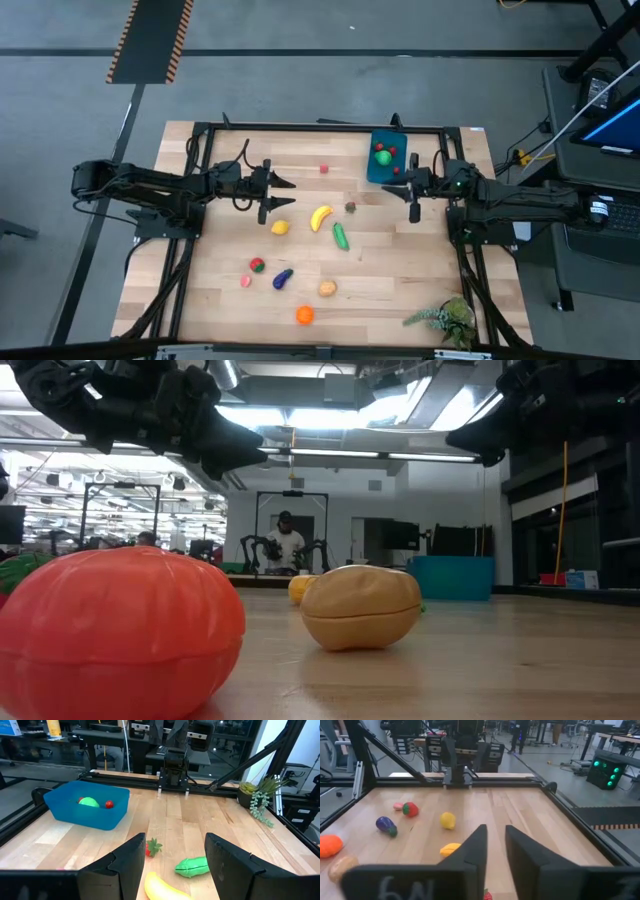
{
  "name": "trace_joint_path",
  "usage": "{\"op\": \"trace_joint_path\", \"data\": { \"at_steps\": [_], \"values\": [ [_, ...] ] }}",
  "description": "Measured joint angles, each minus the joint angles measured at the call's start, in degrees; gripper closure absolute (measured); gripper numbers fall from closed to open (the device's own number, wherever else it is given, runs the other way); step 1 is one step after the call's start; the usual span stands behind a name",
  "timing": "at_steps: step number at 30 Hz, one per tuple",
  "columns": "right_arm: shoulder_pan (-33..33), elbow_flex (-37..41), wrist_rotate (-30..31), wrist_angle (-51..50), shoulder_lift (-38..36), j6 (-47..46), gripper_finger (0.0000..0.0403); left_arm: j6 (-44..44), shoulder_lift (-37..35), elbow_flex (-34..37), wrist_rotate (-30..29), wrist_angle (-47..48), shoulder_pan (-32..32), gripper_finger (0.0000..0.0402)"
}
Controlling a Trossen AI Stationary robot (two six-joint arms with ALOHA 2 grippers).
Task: Pick and placing Produce into tupperware
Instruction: Put the yellow lemon into the blue bin
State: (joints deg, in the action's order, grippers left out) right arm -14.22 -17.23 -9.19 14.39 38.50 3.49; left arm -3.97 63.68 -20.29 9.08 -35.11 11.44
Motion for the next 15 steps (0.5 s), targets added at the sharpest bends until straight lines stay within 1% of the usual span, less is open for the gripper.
{"op": "trace_joint_path", "data": {
  "at_steps": [10, 12, 15],
  "values": [
    [0.04, -0.01, -0.01, -0.12, 0.00, -0.51, 0.0199, 0.02, 0.00, 0.00, 0.00, 0.07, 0.00, 0.0205],
    [0.04, -0.02, 0.01, -0.29, 0.02, -1.99, 0.0179, 0.02, 0.00, 0.00, 0.00, 0.09, 0.00, 0.0205],
    [0.04, -0.02, 0.05, -0.31, 0.00, -3.19, 0.0159, 0.02, 0.00, 0.00, 0.00, 0.09, 0.00, 0.0205]
  ]
}}
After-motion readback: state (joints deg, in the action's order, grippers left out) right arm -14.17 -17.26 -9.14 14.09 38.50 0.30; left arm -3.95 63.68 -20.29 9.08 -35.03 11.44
